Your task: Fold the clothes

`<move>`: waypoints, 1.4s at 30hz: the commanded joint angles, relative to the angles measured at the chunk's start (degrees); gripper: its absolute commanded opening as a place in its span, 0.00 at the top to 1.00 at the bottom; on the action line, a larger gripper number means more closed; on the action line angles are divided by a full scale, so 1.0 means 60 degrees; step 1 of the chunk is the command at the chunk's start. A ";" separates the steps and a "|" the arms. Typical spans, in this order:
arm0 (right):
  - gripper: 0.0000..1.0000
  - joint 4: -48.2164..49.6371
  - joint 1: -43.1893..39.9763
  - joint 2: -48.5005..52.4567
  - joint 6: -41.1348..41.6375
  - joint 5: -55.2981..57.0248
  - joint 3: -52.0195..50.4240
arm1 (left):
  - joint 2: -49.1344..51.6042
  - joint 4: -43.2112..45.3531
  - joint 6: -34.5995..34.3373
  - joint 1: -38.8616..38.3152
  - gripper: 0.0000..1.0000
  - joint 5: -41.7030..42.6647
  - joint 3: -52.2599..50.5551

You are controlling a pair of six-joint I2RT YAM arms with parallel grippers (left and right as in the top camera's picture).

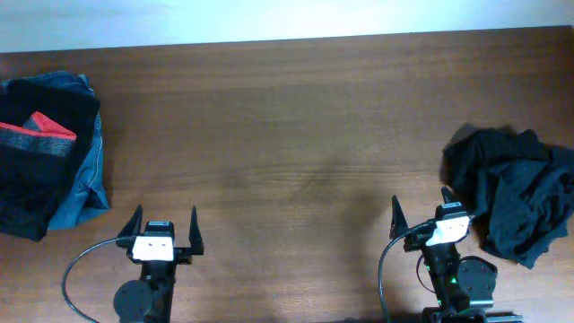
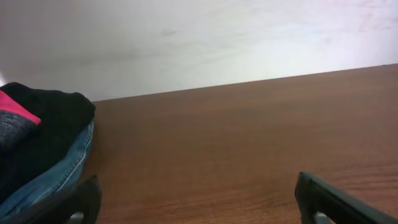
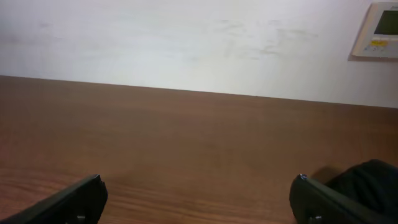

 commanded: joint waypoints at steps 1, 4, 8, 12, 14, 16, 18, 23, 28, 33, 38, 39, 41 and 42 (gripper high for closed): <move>0.01 -0.0011 -0.0047 -0.0069 0.0015 -0.0113 -0.0076 | -0.0055 0.0040 0.0084 0.0047 0.01 0.0168 -0.0073; 0.02 -0.0004 -0.0047 -0.0069 0.0015 -0.0109 -0.0076 | -0.0055 0.0040 0.0087 0.0047 0.01 0.0160 -0.0073; 0.01 0.0029 -0.0047 -0.0069 0.0011 -0.0076 -0.0076 | -0.0055 0.0047 0.0087 0.0047 0.01 0.0160 -0.0069; 0.01 0.0200 -0.0047 -0.0069 0.0015 -0.0080 -0.0076 | -0.0055 0.0080 0.0087 0.0047 0.01 0.0160 -0.0073; 0.01 0.0240 -0.0047 -0.0069 0.0015 -0.0084 -0.0076 | -0.0055 0.0080 0.0087 0.0047 0.01 0.0124 -0.0069; 0.01 0.0240 -0.0047 -0.0069 0.0015 -0.0084 -0.0076 | -0.0055 0.0084 0.0087 0.0047 0.01 0.0124 -0.0073; 0.01 0.0248 -0.0047 -0.0069 0.0055 -0.0153 -0.0076 | -0.0055 0.0120 0.0084 0.0047 0.01 0.0171 -0.0069; 0.01 0.0270 -0.0047 -0.0069 0.1177 -0.0510 -0.0076 | -0.0055 0.0240 0.0076 0.0040 0.01 0.1071 -0.0069; 0.02 0.0328 -0.0047 -0.0069 0.1810 -0.0342 -0.0073 | -0.0055 0.0903 -0.0142 0.0040 0.01 0.1778 -0.0025; 0.01 0.0248 -0.0047 -0.0062 0.1814 -0.0295 0.0393 | 0.0135 0.0696 -0.0131 0.0040 0.01 0.1774 0.0929; 0.01 -0.0226 -0.0047 0.0109 0.1821 -0.0295 0.1395 | 0.1468 -0.0087 -0.0135 0.0040 0.01 0.1781 0.2193; 0.02 -0.0481 -0.0047 0.0255 0.1818 -0.0288 0.1716 | 0.1858 -0.0168 -0.0135 0.0040 0.01 0.1789 0.2455; 0.01 -0.1045 -0.0047 0.0794 0.1818 -0.0186 0.2470 | 0.3064 -0.0270 -0.0135 0.0040 0.01 0.2120 0.3224; 0.01 -0.1483 -0.0047 0.1421 0.1814 -0.0182 0.3126 | 0.4062 -0.0295 -0.0135 0.0040 0.01 0.2503 0.3858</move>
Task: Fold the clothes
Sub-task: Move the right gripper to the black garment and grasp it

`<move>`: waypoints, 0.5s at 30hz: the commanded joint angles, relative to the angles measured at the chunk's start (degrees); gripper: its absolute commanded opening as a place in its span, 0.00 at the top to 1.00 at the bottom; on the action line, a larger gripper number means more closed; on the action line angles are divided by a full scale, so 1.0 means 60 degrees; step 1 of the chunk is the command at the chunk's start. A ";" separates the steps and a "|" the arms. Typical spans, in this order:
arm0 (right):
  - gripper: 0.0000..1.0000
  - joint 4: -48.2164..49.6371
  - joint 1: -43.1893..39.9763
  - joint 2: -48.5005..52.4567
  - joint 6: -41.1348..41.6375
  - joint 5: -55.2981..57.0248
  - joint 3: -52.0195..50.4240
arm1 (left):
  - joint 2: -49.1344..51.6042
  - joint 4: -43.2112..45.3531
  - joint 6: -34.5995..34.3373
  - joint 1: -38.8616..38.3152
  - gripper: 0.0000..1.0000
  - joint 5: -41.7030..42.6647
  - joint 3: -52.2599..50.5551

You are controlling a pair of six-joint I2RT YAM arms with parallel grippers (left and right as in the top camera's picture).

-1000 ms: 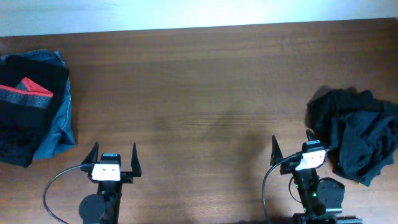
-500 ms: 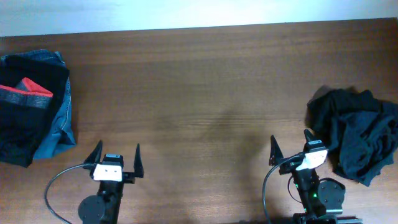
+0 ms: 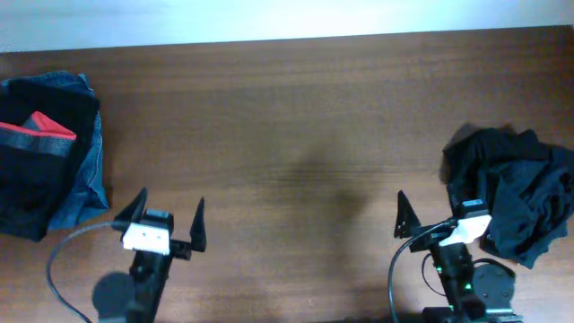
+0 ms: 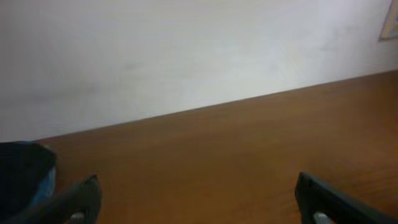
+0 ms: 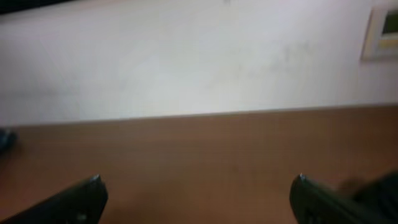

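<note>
A crumpled black garment (image 3: 513, 191) lies in a heap at the table's right edge. On the left edge sits a pile of clothes (image 3: 45, 152): black and red pieces on blue denim; its corner shows in the left wrist view as clothes (image 4: 22, 180). My left gripper (image 3: 169, 218) stands open near the front left, right of that pile, nothing between its fingers. My right gripper (image 3: 429, 213) stands open near the front right, its right finger at the black garment's edge (image 5: 382, 190). Both wrist views are blurred.
The brown wooden table (image 3: 287, 126) stretches between the two heaps. A white wall (image 4: 186, 50) rises behind its far edge, with a small wall panel (image 5: 380, 31) at the upper right.
Both arms have shifted and turned: the left gripper now points slightly right, away from the left pile; the right gripper now points slightly left. Both remain open and empty. The clothes lie unchanged.
</note>
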 commanded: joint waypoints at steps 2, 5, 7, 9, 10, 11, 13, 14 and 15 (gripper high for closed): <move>0.01 -0.1045 -0.0047 0.1774 0.0080 0.0120 0.1989 | 0.2820 -0.0200 -0.0091 0.0040 0.01 0.1308 0.1985; 0.01 -0.1876 -0.0047 0.3089 0.0080 0.0117 0.3166 | 0.4411 -0.0772 -0.0091 0.0040 0.01 0.1996 0.3260; 0.01 -0.2878 -0.0047 0.4280 0.0076 0.0117 0.4291 | 0.5661 -0.1519 -0.0087 0.0036 0.01 0.2382 0.4393; 0.01 -0.4492 -0.0047 0.5872 0.0076 0.0120 0.5876 | 0.7034 -0.2503 -0.0087 0.0036 0.01 0.2532 0.5701; 0.01 -0.5085 -0.0047 0.6426 0.0076 0.0120 0.6441 | 0.7581 -0.2914 -0.0084 0.0036 0.01 0.2532 0.6247; 0.02 -0.5482 -0.0047 0.6819 0.0076 0.0120 0.6841 | 0.7868 -0.3133 -0.0087 0.0036 0.01 0.2532 0.6543; 0.01 -0.7162 -0.0047 0.8480 0.0069 0.0120 0.8579 | 0.8998 -0.3894 -0.0084 0.0036 0.01 0.2936 0.7683; 0.01 -0.7563 -0.0047 0.8936 0.0069 0.0120 0.9078 | 0.9264 -0.3993 -0.0084 0.0040 0.01 0.3118 0.7938; 0.01 -0.7850 -0.0047 0.9362 0.0073 0.0106 0.9504 | 0.9544 -0.3978 -0.0087 0.0036 0.01 0.3180 0.8149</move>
